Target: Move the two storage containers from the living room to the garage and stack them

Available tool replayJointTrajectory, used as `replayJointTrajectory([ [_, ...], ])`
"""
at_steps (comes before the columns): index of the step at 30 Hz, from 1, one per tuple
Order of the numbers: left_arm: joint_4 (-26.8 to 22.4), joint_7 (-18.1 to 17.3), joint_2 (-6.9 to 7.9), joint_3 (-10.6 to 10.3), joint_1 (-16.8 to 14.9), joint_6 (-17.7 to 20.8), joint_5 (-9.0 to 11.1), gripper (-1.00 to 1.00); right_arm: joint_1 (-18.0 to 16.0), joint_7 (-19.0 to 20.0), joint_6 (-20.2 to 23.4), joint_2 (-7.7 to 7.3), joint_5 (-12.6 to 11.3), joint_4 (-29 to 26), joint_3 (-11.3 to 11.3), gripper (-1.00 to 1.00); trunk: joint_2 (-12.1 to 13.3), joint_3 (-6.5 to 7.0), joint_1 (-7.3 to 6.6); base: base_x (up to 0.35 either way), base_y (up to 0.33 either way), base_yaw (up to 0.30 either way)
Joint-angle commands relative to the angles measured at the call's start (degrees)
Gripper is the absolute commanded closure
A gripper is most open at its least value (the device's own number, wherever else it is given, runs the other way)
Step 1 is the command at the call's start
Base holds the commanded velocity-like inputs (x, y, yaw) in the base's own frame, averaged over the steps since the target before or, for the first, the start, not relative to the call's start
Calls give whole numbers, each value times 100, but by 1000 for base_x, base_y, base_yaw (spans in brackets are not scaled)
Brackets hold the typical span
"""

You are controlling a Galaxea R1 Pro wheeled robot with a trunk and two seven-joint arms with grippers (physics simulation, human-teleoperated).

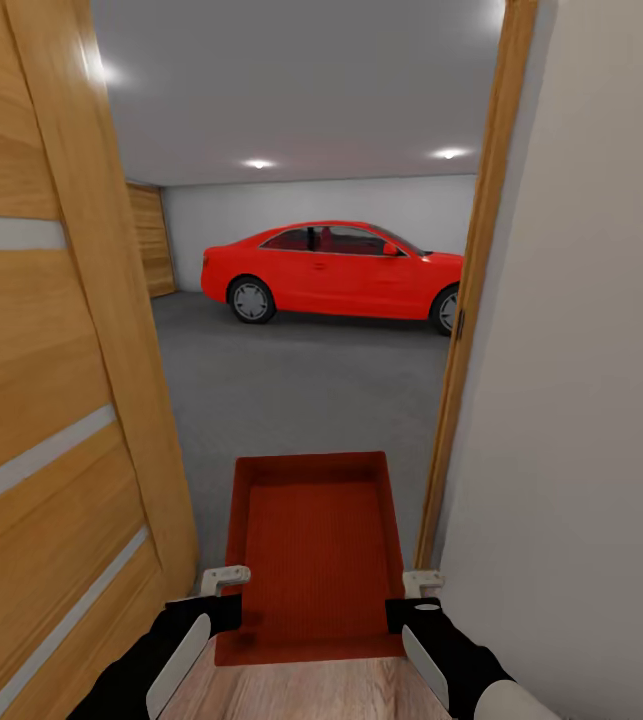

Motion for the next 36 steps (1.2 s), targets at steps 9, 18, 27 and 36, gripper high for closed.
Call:
replayJointTrajectory([
  [9, -77, 50, 9, 24, -7, -462, 18, 100, -1, -27, 32, -8, -50, 0, -6, 100, -3, 5, 0, 168, 170, -49],
  [18, -77, 53, 9, 24, -7, -462, 18, 100, -1, -27, 36, -6, -50, 0, -6, 100, -3, 6, 0, 220, 225, -3],
  [27, -77, 55, 9, 24, -7, -462, 18, 100, -1, -27, 31, -8, -50, 0, -6, 100, -3, 7, 0, 78, 80, -3],
  [36, -77, 55, 9, 24, -7, -462, 18, 100, -1, -26, 33, -8, -50, 0, -6, 100, -3, 39, 0, 3, 3, -173],
])
